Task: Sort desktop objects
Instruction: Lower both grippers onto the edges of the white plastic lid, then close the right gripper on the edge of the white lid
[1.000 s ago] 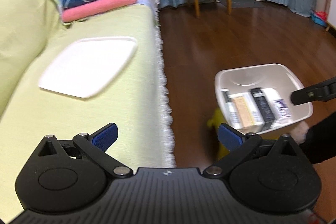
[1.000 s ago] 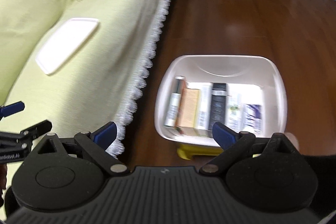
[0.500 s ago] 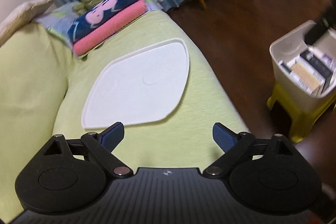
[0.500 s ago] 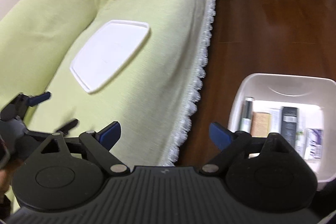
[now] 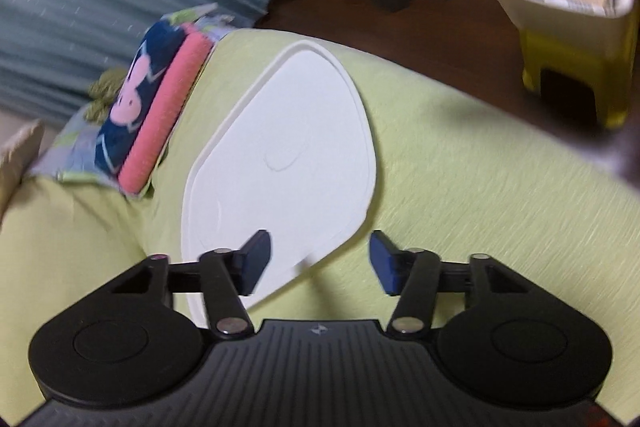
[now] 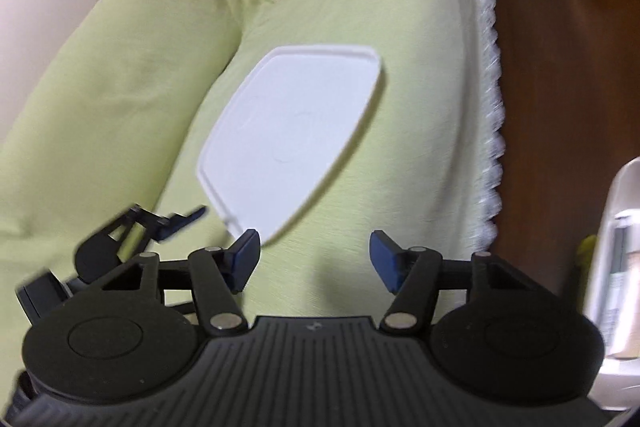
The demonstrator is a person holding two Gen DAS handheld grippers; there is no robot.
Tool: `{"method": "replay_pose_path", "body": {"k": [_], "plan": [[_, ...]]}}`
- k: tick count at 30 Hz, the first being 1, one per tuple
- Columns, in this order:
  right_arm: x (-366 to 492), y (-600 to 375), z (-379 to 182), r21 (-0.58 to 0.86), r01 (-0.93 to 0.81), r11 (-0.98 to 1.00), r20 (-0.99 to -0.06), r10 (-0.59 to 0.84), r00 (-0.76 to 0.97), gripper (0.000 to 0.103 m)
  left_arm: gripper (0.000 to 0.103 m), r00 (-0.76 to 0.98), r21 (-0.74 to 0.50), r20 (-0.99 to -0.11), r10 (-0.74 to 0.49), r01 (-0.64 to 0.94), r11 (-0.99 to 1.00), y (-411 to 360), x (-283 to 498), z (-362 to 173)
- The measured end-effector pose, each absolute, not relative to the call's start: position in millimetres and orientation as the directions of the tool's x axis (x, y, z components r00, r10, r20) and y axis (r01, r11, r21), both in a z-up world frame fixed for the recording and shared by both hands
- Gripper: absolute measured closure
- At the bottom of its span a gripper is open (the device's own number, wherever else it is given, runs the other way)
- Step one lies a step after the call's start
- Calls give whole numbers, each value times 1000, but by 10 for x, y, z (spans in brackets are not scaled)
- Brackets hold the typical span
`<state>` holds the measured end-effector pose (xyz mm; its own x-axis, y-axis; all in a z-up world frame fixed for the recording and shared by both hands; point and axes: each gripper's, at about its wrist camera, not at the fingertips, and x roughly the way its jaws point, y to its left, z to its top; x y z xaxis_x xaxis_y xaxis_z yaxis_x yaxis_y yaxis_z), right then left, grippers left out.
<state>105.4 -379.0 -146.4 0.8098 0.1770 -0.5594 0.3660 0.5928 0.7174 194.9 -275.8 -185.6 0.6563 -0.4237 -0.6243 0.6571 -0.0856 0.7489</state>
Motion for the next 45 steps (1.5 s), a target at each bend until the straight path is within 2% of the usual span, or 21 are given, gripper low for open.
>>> {"method": "replay_pose_path", "body": {"k": [5,6,7,9,21,24,26,27,31,33,34,36,38,39,40,45], "plan": [[1294,-3810,-1636,796,329,507,-487,216,846,45,56,651,769,-612,-449,623,-145,-2767,1986,-1962],[1337,-3824,-1666,805,328,494,-478,212,852,45,66,645,766,-616,-451,625,-153,-2771,1998,-1975],[1375,-3838,-1694,815,330,475,-468,206,859,45,86,642,763,-621,-450,626,-161,-2775,2009,-1993],[1438,-3868,-1766,837,334,434,-451,199,870,45,89,641,764,-623,-447,622,-172,-2780,2017,-2038],[1624,-4046,-2137,896,335,292,-392,167,905,46,90,633,741,-631,-450,662,-108,-2717,1900,-1931],[1591,-4038,-2155,899,333,284,-389,171,905,53,90,632,728,-633,-447,682,-66,-2640,1759,-1892],[1550,-4018,-2179,902,332,276,-389,187,902,55,99,623,708,-647,-440,705,-41,-2569,1635,-1865],[1519,-4004,-2190,903,332,274,-390,192,901,59,103,619,700,-652,-437,714,-32,-2530,1556,-1852],[1341,-3890,-2235,906,327,269,-392,242,887,73,103,606,668,-671,-427,744,6,-2373,1241,-1806],[1277,-3818,-2230,902,325,286,-400,266,877,91,103,608,666,-670,-425,746,17,-2295,1110,-1795],[1250,-3785,-2223,896,329,299,-409,269,872,97,103,607,660,-672,-424,751,30,-2257,1075,-1780],[1205,-3747,-2210,894,330,303,-413,275,868,99,103,612,656,-671,-418,753,49,-2188,1040,-1757],[1180,-3709,-2187,895,323,307,-410,284,867,100,103,629,668,-662,-409,742,61,-2129,1051,-1736],[1173,-3691,-2170,894,321,314,-411,285,866,100,97,638,675,-655,-405,735,66,-2105,1065,-1725],[1171,-3681,-2150,893,317,320,-409,281,868,100,95,647,683,-647,-403,727,72,-2096,1098,-1712],[1144,-3717,-2146,897,334,290,-405,235,884,95,93,668,728,-615,-418,685,22,-2174,1240,-1722]]}}
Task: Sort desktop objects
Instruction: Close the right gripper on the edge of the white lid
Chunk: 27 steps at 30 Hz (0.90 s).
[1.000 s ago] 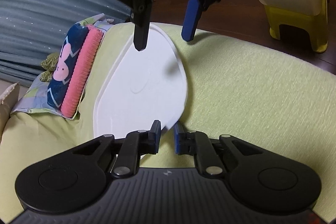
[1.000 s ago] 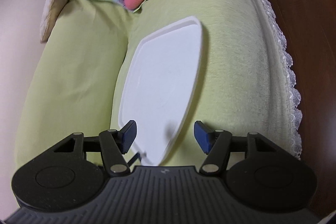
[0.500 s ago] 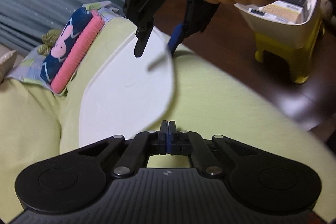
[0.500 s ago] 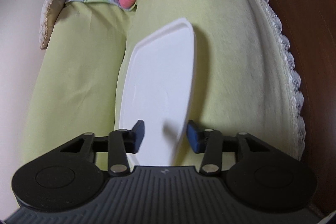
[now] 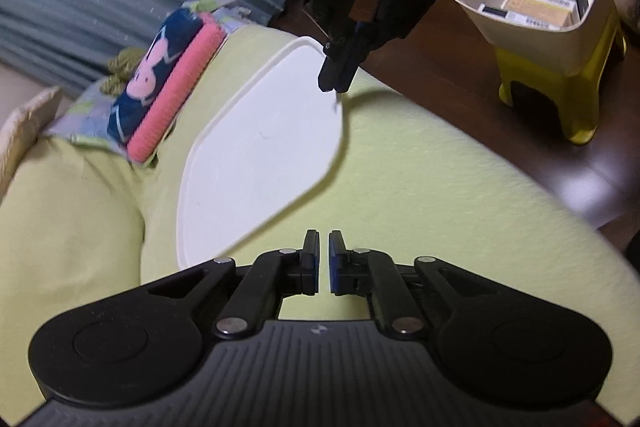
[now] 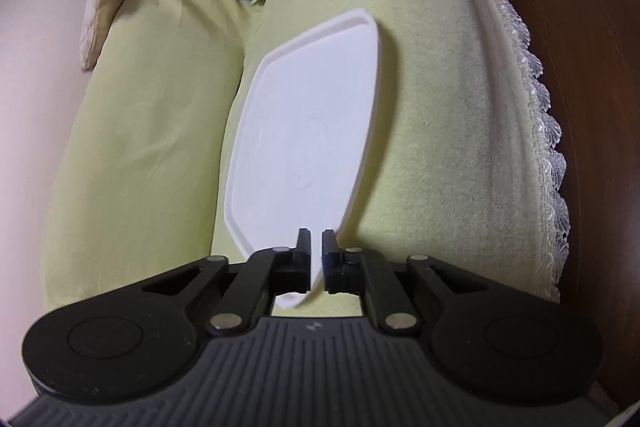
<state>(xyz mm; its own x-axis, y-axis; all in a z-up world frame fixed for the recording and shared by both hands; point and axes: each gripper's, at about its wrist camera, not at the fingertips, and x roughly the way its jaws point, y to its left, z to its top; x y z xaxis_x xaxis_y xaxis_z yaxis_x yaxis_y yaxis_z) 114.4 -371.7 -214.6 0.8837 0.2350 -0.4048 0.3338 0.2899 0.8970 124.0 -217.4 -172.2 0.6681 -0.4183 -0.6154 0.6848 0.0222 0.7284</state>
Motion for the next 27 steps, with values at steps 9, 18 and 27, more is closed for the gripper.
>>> {"method": "replay_pose_path", "body": {"k": [9,18,27], "plan": [[1086,-3887,-2168,887,360,289,-416,163,895,76,44,686,809,-558,-467,576,-122,-2458,1494,-1966],[1258,-4037,-2261,900,331,284,-386,166,907,74,48,645,784,-594,-481,599,-165,-2610,1688,-1981],[1443,-4070,-2389,932,283,227,-327,182,928,74,87,617,752,-627,-475,638,-164,-2612,1675,-2061]]}}
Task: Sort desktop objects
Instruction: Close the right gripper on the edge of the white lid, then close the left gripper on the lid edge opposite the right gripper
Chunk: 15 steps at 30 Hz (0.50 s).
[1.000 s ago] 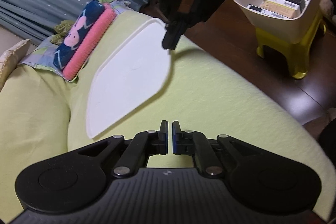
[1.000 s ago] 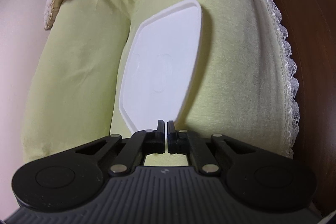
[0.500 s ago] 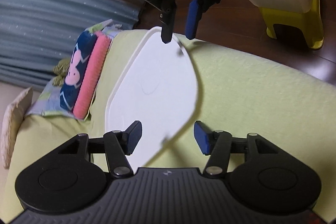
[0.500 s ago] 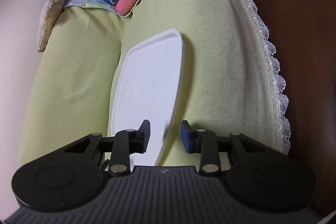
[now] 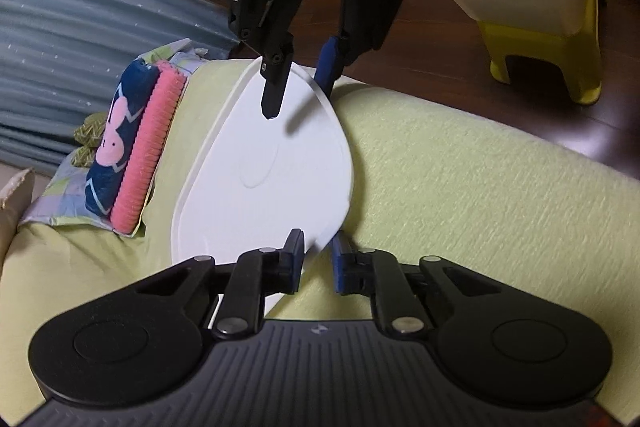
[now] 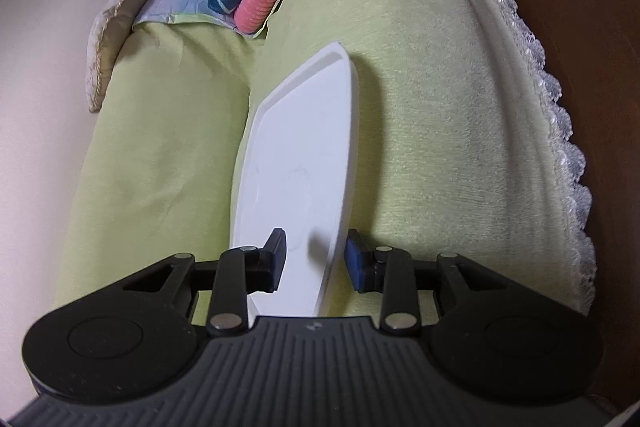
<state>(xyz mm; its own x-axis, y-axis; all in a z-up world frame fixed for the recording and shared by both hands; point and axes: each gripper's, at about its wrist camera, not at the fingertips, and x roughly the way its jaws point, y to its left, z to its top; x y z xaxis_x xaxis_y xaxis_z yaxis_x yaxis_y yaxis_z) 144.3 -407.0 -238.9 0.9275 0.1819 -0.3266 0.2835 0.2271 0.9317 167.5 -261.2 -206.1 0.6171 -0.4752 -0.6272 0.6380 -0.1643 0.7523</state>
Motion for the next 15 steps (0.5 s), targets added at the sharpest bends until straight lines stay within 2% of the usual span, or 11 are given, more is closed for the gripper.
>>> {"method": "replay_pose_path", "body": {"k": [1,4,5,9,12,13,15], "plan": [[1452,-4069,-2387,931,284,228,-327,184,927,75,87,618,752,-626,-476,640,-158,-2609,1674,-2058],[1473,-4064,-2391,926,296,233,-344,204,917,91,87,622,751,-624,-473,644,-145,-2599,1649,-2040],[1466,-4064,-2412,929,291,229,-340,221,914,92,87,620,747,-627,-471,651,-137,-2586,1640,-2023],[1366,-4028,-2416,935,269,230,-329,283,901,93,86,605,722,-642,-471,683,-107,-2468,1544,-1930],[1235,-3967,-2382,933,260,249,-334,332,882,93,82,585,694,-659,-473,716,-81,-2338,1423,-1842],[1185,-3944,-2369,932,257,257,-337,348,875,93,76,576,681,-666,-474,729,-70,-2285,1383,-1804],[1046,-3923,-2352,928,255,272,-346,377,859,93,76,556,654,-681,-477,754,-54,-2166,1298,-1728]]}}
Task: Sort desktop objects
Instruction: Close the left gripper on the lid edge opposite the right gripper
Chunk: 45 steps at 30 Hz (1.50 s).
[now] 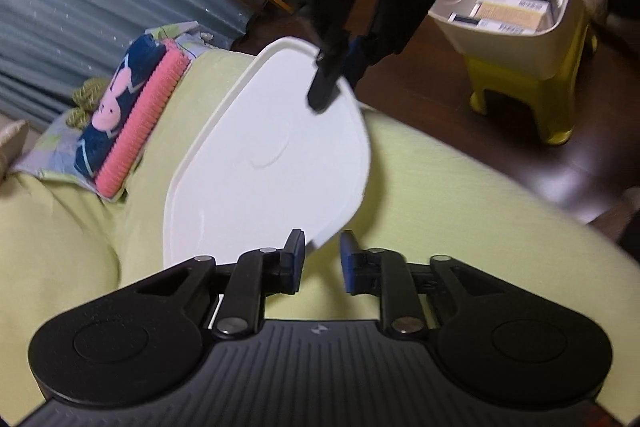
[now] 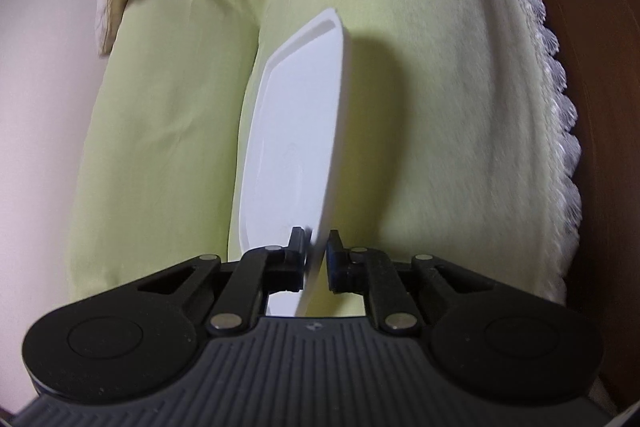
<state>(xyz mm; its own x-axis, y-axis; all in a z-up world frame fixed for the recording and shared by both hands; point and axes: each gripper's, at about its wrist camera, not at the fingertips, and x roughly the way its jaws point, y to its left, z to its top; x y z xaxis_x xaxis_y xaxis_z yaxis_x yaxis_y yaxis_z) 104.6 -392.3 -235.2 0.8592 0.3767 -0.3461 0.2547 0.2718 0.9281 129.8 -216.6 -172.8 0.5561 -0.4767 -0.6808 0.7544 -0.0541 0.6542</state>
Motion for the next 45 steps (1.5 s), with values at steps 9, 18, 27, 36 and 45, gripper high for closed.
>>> {"method": "replay_pose_path", "body": {"k": [9,18,27,36,45], "plan": [[385,-3860,-2350,896,262,359,-411,445,795,91,75,527,526,-720,-451,839,141,-1592,1363,-1404],[244,-3872,-2434,876,286,389,-444,413,795,89,39,421,179,-768,-483,865,470,-1621,2505,-1133],[237,-3889,-2529,882,285,376,-433,405,805,88,39,261,-8,-835,-485,875,484,-1887,3364,-1375],[235,-3918,-2547,888,305,344,-425,360,831,87,56,213,-55,-845,-490,878,476,-1910,3467,-1366],[196,-4085,-2557,882,354,312,-433,237,869,86,71,206,-59,-856,-475,873,484,-1864,3393,-1333]]}}
